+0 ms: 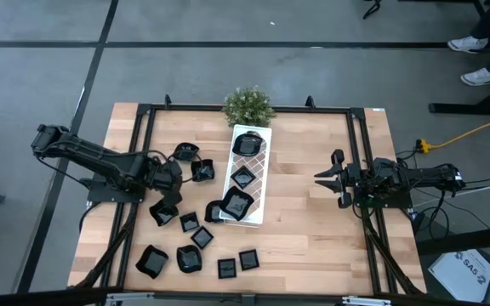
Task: Pick & Place Mini shaped plates
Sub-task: Stack the distorted square plate on top of the distorted square plate on the shelf
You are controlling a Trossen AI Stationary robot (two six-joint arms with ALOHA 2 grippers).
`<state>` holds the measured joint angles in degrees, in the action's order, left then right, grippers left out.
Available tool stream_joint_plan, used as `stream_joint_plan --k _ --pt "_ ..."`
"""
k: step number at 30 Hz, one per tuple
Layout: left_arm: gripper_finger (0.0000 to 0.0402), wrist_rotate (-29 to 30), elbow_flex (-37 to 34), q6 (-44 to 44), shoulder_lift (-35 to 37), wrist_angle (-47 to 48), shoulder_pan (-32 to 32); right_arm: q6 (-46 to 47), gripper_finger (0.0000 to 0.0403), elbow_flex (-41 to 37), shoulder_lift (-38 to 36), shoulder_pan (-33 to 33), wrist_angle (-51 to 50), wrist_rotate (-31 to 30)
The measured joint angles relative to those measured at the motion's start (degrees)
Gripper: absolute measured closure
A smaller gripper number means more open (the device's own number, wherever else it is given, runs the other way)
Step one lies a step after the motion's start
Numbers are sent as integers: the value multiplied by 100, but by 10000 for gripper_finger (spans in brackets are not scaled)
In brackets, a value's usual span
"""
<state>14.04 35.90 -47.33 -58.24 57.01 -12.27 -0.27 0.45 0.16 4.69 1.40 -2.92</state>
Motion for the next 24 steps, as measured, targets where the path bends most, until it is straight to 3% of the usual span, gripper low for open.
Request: stream_joint_plan --k 11,24 --pt "280 -28 -219 -298 -284 -105 0 0 318 0 -1 -1 1 1" --pt "269 25 -258 -64 -988 -183 0 0 318 0 1 0 1 0"
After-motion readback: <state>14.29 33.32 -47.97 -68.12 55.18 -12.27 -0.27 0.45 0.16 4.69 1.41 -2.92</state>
